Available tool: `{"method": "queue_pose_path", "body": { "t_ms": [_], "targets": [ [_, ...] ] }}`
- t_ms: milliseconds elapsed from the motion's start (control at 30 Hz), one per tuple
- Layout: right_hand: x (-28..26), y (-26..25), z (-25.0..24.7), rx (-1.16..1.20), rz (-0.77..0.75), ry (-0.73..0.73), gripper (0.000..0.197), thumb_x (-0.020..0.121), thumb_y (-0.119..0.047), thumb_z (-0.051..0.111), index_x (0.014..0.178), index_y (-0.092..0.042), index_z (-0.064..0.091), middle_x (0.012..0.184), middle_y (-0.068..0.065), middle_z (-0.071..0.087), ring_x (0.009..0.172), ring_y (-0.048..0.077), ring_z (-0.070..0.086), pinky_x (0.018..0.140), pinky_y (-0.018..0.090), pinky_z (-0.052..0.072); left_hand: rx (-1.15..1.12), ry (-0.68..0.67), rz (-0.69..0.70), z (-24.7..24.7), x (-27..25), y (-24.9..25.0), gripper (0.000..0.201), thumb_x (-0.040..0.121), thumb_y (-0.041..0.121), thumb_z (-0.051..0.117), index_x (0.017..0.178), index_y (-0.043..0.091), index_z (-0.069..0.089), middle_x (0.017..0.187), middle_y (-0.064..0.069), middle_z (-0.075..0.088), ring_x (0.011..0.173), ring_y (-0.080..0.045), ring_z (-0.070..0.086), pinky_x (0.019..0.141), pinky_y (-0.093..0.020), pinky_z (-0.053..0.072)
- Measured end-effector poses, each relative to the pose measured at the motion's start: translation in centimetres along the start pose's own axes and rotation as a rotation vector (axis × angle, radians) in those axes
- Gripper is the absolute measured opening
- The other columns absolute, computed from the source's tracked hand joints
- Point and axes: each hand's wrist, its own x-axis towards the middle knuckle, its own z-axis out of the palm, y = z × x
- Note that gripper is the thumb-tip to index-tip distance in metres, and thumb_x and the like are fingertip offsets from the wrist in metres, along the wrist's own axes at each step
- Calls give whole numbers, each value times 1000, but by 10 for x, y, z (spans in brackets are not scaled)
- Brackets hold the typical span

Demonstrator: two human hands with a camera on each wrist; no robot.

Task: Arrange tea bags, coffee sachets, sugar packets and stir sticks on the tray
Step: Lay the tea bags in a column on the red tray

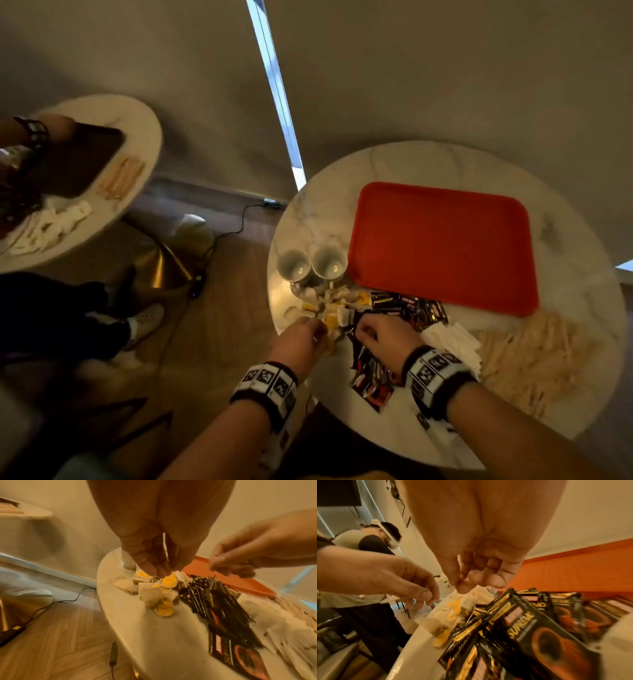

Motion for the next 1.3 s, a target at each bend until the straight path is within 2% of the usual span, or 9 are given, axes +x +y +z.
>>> {"method": "queue_pose_path", "body": {
  "t_ms": [267, 500, 667, 733, 867, 967, 1067, 1167, 1300],
  "targets": [
    [65, -28, 28, -259, 138, 101, 38, 95, -46, 57, 124, -23, 51, 122, 0, 59, 110, 24, 60, 84, 38, 50, -50, -79, 63, 0, 34, -25, 20, 99, 28, 58, 116, 23, 65, 114, 4, 62, 101, -15, 62, 92, -29, 52],
    [43, -13, 12, 226, 186, 237, 13, 99, -39, 56, 99, -29, 63, 94, -11, 64, 79, 5, 59, 74, 29, 52, -174, -37, 176, -13, 56, -26, 19, 99, 31, 59, 117, 26, 63, 112, 11, 60, 96, -6, 59, 91, -26, 53],
    [26, -10, -10, 492, 89, 209, 10, 97, -35, 62, 105, -32, 68, 93, -10, 73, 86, 1, 68, 82, 28, 56, -324, -141, 255, -16, 59, 0, 45, 95, 41, 66, 138, 36, 53, 129, 18, 57, 112, 1, 56, 97, -23, 50],
    [22, -15, -20, 556, 65, 194, 9, 98, -28, 63, 105, -32, 68, 94, -9, 73, 84, -2, 67, 77, 19, 52, -412, -178, 238, -18, 58, 9, 39, 94, 41, 67, 131, 33, 58, 120, 16, 63, 109, -1, 60, 97, -28, 53],
    [19, -15, -33, 649, 54, 266, 12, 99, -24, 60, 108, -29, 67, 95, -7, 72, 80, 3, 68, 74, 21, 52, -599, -188, 180, -25, 54, 17, 17, 95, 37, 68, 109, 30, 65, 95, 5, 71, 88, -9, 68, 86, -39, 59],
    [18, -7, -37, 617, 37, 247, 26, 103, -21, 52, 124, -32, 62, 110, -16, 70, 98, -3, 64, 87, 20, 50, -796, -199, 154, -34, 55, 22, 18, 98, 30, 65, 115, 25, 65, 105, 1, 73, 96, -16, 71, 89, -42, 59],
    [19, -8, -36, 576, -12, 58, 41, 98, -16, 60, 133, -35, 54, 123, -21, 63, 114, -7, 57, 99, 19, 45, -1028, -212, 147, -45, 58, 35, 20, 101, 16, 59, 121, 14, 62, 111, -7, 73, 102, -25, 71, 86, -40, 60],
    [21, -12, -35, 725, -40, 35, 29, 95, -16, 67, 120, -29, 61, 112, -10, 72, 109, 1, 65, 96, 20, 50, -1212, -225, 110, -53, 63, 51, 18, 100, 8, 59, 118, 4, 61, 106, -12, 71, 98, -27, 69, 82, -34, 57],
    [19, -1, -49, 711, 41, 323, 7, 98, -20, 62, 102, -22, 68, 88, -5, 76, 85, 8, 71, 84, 29, 52, -1301, -222, 66, -60, 70, 62, 18, 88, 12, 71, 105, 8, 69, 119, -12, 71, 108, -28, 67, 93, -38, 54]
  ]
}}
